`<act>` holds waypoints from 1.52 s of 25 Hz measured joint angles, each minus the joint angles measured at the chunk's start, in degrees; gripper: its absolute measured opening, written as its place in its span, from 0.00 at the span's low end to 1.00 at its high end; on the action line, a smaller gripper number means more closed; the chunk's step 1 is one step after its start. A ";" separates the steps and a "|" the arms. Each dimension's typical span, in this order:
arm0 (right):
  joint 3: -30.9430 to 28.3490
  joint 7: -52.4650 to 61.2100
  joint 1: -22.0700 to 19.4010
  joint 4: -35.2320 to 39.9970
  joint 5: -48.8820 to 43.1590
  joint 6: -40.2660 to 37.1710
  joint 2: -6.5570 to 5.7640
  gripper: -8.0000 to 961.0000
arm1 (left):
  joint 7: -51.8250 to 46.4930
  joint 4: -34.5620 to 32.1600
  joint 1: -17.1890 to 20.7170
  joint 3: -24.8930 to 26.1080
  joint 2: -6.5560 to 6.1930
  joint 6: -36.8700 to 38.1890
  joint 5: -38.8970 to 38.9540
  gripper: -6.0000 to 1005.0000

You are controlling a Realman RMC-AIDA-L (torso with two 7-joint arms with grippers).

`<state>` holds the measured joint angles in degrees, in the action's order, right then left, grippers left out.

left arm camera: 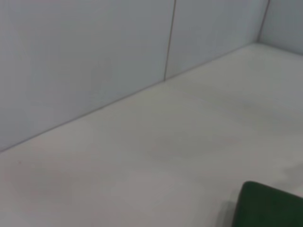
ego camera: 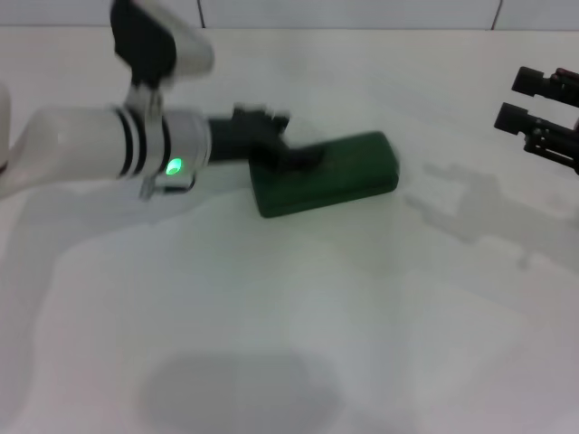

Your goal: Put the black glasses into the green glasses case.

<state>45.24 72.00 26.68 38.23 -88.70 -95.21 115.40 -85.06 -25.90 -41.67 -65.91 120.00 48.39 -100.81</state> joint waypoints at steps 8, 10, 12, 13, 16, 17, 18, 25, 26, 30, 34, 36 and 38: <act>0.66 -1.31 0.93 -1.86 -0.14 2.43 0.08 0.62 | 8.95 -0.59 3.28 -1.44 0.27 3.03 9.35 0.78; 1.77 -1.91 1.07 -1.88 -0.09 2.32 0.09 0.62 | 14.13 -1.36 5.43 -1.27 -0.04 8.78 15.16 0.78; 3.88 -2.83 1.36 -1.81 0.06 1.97 0.09 0.62 | 18.42 -2.57 7.97 -1.04 -0.47 16.33 19.44 0.78; 5.15 -3.17 1.56 -1.67 0.15 1.81 0.09 0.62 | 20.77 -3.53 9.70 -0.88 -0.88 21.52 21.44 0.78; 8.91 -3.49 2.78 -1.27 0.12 1.78 0.08 0.62 | 24.67 -6.20 13.68 -0.88 -2.53 34.97 22.96 0.78; 10.03 -3.50 3.29 -1.26 0.03 1.78 0.05 0.63 | 26.15 -6.76 14.98 -0.88 -3.47 39.88 22.86 0.78; 10.89 -3.50 3.77 -1.23 -0.05 1.78 0.04 0.63 | 27.39 -7.06 15.93 -0.88 -4.26 43.91 22.72 0.78; 15.36 -6.37 5.34 -1.64 0.32 1.70 0.57 0.63 | 32.46 -6.84 19.72 -0.66 -6.74 54.68 21.96 0.78; 16.09 -7.63 5.42 -1.91 0.38 1.65 0.68 0.63 | 32.84 -6.93 20.19 -0.45 -6.61 54.72 21.96 0.78; 20.22 -13.19 6.07 -4.08 3.07 1.50 0.80 0.76 | 33.06 -6.90 21.09 0.58 -6.34 54.88 21.92 0.78; 22.97 -17.99 5.77 -5.86 7.02 1.61 0.80 0.87 | 32.84 -6.56 21.36 1.45 -6.51 54.91 21.53 0.78; 23.00 -19.14 5.64 -6.59 7.78 1.67 0.79 0.89 | 32.91 -6.50 21.40 1.47 -6.60 54.91 21.53 0.78; 23.04 -19.71 5.59 -7.00 8.02 1.73 0.79 0.91 | 33.08 -6.48 21.39 1.47 -6.62 54.91 21.53 0.78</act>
<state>68.28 52.29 32.27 31.22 -80.68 -93.47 116.19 -51.98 -32.38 -20.27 -64.44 113.38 103.30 -79.29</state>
